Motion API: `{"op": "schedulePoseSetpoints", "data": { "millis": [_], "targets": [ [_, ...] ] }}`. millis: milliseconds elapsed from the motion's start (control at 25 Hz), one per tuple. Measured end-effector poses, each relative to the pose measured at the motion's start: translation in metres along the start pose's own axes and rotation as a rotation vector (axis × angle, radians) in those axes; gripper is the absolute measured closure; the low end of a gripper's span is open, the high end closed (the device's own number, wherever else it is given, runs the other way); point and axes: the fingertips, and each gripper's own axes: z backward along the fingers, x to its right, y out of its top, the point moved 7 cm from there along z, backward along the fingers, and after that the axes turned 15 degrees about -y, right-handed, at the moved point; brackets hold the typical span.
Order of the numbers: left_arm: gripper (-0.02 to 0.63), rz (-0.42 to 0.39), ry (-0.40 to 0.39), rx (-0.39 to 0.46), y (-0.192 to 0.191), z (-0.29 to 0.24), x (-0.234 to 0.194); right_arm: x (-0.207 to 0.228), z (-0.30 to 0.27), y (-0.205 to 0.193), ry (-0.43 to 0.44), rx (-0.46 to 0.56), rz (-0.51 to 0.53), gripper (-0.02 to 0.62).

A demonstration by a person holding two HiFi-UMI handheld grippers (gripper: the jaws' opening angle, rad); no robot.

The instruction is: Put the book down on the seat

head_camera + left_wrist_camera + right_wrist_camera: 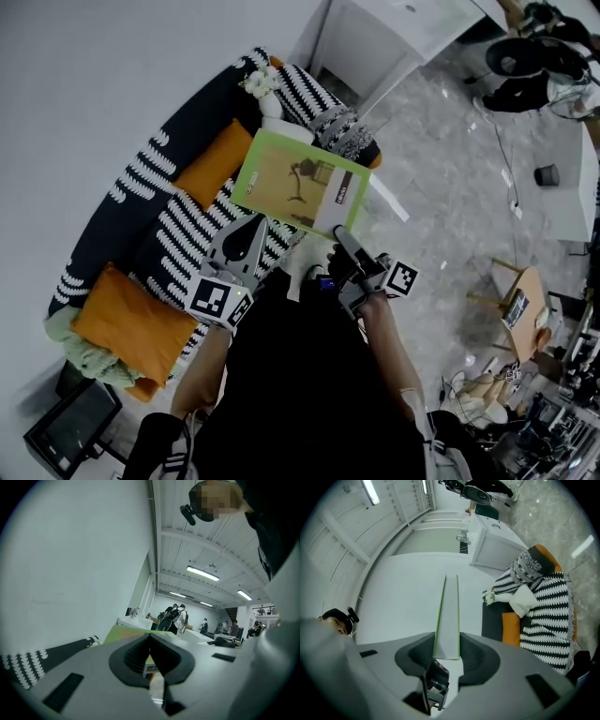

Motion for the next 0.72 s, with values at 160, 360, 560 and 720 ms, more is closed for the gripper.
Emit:
{"op": "schedulePoseSetpoints", "data": {
  "millis": [160,360,560,720],
  "targets": [
    [0.594,0.006,-0.022,-0.017,0.003,-0.003,-0.025,-0.005,-0.018,0.004,0.005,-0.014,0.025,0.439],
    [0.594,0.022,-0.029,-0.037,0.000,-0.009,-0.035,0.001,-0.028,0.012,-0.018,-0.050,0.050,0.439],
    [0.594,0.043,-0.003,-0.058,-0.010,-0.016,-0.044,0.013,-0.043,0.027,-0.018,-0.089,0.043,0.439],
    [0.594,0.066,0.018,-0.066,-0.020,-0.023,-0.038,0.025,-0.044,0.038,-0.026,-0.132,0.049,0.439]
  ]
}}
